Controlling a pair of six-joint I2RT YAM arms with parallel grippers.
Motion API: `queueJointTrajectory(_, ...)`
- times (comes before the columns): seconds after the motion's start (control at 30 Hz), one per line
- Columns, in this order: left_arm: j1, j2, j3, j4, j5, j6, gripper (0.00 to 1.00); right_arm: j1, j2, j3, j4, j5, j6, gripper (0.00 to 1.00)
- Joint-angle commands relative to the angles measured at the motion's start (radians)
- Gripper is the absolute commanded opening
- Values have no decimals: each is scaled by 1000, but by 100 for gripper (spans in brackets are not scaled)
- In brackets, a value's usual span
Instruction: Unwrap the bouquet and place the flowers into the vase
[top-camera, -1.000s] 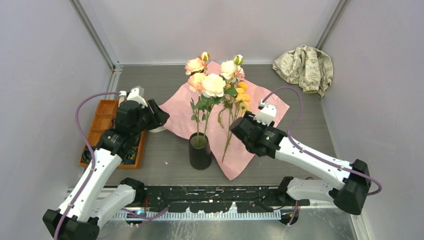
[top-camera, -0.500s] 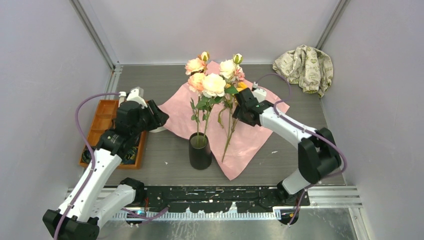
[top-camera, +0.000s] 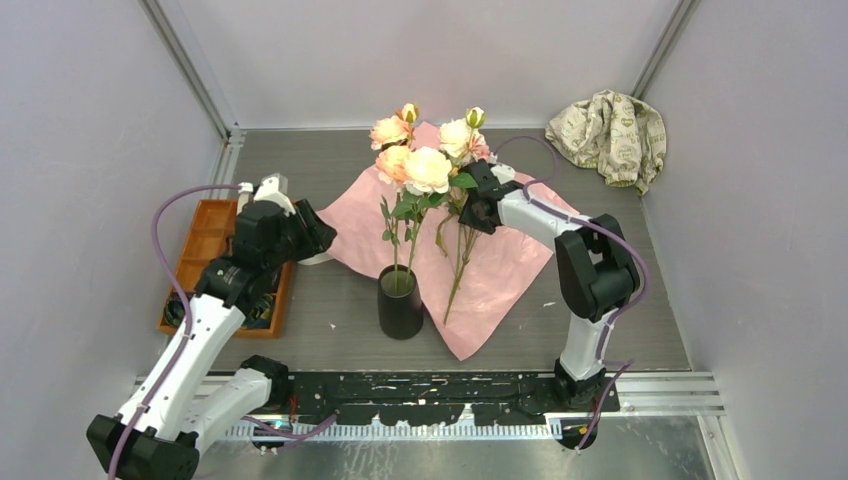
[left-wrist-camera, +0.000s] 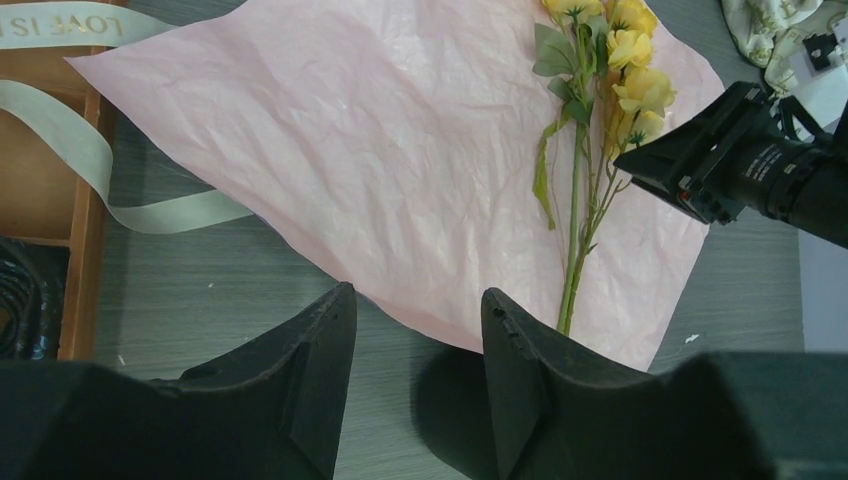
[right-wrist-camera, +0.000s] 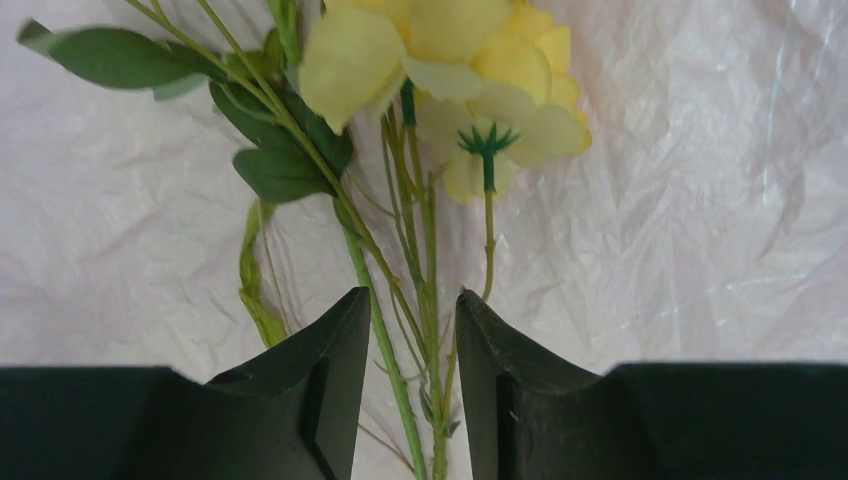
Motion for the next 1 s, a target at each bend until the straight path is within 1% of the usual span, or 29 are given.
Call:
queueJointTrajectory(0.0,5,13,9,34,-14,23,50,-20,42,91,10,12,-36,42)
queueJointTrajectory(0.17,6,24,6,36,-10,24,50,-24,104,135,0,7,-41,43)
queueJointTrajectory(0.4,7,11,-4,31,-24,30,50,-27,161,156,-7,5,-39,42)
queueJointTrajectory(0.43,8,12,-4,30,-23,30,50,-27,168,162,-7,4,-41,38)
queueJointTrajectory(0.53,7,15,-4,30,-18,27,50,-28,187,178,-9,-4,-43,21)
queueJointTrajectory(0.57,8,13,-4,28,-18,28,50,-28,188,181,-7,-7,-43,16)
queueJointTrajectory(0.7,9,1,-5,21,-27,29,50,-28,146,170,1,-6,-41,3)
queueJointTrajectory(0.77,9,-2,-6,19,-29,31,50,-28,100,157,4,13,-42,1)
queueJointTrajectory(0.97,9,5,-10,24,-18,21,50,-28,-82,141,-28,64,-81,1)
